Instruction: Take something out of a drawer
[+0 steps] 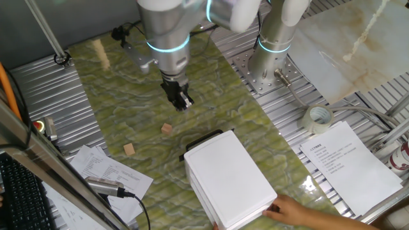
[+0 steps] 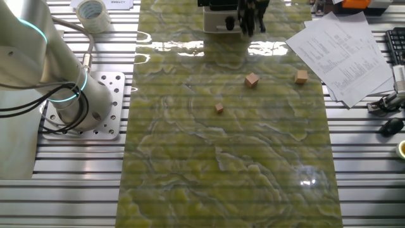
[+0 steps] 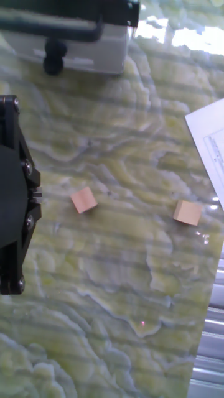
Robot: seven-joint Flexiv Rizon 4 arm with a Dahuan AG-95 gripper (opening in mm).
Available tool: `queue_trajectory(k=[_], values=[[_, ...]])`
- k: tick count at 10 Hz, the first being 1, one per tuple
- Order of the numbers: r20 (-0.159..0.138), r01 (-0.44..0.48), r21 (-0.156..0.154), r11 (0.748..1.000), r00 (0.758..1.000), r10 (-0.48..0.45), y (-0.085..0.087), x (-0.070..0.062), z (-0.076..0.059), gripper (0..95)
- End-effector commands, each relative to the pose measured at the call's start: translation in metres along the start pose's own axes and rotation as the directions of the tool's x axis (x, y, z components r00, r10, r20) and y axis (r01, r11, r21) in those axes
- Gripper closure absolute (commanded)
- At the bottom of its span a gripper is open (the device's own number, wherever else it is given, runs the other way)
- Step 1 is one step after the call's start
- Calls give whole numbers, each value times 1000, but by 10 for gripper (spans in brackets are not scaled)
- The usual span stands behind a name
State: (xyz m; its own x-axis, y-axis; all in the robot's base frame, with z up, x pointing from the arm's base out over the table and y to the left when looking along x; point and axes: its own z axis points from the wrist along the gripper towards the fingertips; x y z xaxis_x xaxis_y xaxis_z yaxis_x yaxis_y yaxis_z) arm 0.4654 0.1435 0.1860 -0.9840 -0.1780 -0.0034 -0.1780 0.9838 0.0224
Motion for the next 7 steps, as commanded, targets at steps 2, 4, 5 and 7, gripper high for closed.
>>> queue_trajectory(k=[2,4,5,7], values=[[9,-55,-50,997,998,55,24,0,3,760],[17,-60,-47,997,998,61,31,-1,4,760],[21,-55,-48,997,998,56,27,-1,1,760],[20,-50,-43,998,999,51,12,-5,-6,760]])
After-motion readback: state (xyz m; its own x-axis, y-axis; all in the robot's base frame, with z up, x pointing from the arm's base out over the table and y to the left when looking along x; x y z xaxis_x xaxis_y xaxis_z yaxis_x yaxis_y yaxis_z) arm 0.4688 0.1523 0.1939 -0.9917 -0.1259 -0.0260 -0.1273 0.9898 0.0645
